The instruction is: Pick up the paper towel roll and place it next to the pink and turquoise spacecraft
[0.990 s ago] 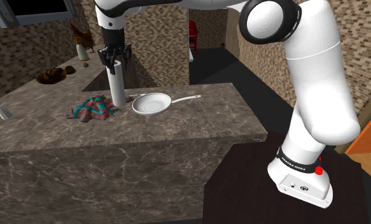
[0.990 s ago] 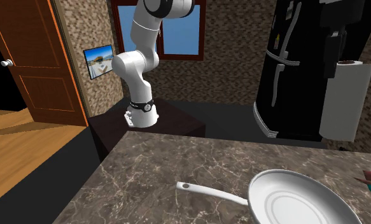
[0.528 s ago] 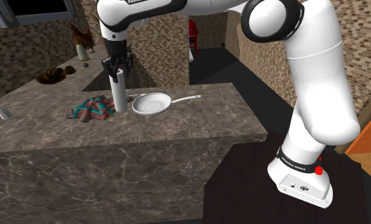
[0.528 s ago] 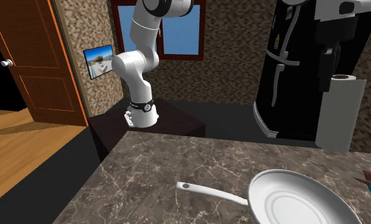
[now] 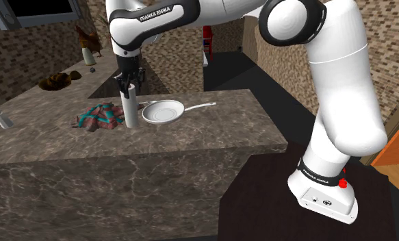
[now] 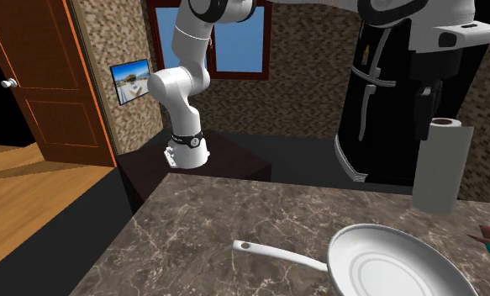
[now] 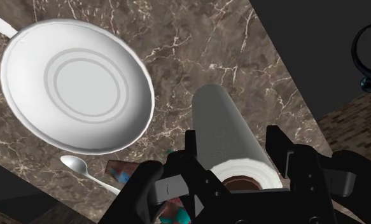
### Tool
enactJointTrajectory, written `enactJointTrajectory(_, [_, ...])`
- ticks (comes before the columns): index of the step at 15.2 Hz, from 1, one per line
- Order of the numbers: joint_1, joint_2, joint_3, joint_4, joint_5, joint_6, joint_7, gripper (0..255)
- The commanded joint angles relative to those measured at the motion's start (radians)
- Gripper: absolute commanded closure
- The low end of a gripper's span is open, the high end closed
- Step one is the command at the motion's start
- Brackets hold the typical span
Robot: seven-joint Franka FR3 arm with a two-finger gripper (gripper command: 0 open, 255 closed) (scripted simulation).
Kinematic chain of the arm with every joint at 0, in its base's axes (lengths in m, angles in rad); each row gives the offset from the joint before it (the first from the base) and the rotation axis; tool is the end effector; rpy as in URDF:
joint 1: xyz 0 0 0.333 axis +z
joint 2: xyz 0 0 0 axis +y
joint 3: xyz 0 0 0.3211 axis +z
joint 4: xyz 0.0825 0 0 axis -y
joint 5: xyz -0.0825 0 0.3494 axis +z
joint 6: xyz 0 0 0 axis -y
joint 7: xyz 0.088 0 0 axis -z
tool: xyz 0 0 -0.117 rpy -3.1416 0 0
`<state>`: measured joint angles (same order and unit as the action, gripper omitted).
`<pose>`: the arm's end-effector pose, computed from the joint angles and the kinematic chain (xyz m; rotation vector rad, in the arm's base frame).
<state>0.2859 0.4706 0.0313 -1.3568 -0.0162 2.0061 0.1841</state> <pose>0.6529 0.2086 0.4735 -3.0800 -0.2066 -0.2688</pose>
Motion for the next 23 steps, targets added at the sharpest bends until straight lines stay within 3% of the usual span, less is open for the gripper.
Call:
enactJointTrajectory(1, [-0.001, -0.003, 0.000, -0.032, 0.000, 0.030, -0.001, 255])
enactJointTrajectory(8, [-0.001, 0.015, -0.001, -0.104, -0.001, 0.120, 0.000, 255])
enactJointTrajectory(16, [-0.001, 0.015, -0.001, -0.104, -0.001, 0.120, 0.000, 255])
enactJointTrajectory(17, [-0.001, 0.015, -0.001, -0.104, -0.001, 0.120, 0.000, 0])
enactJointTrajectory(23, [-0.001, -0.001, 0.000, -0.096, 0.000, 0.095, 0.000, 0])
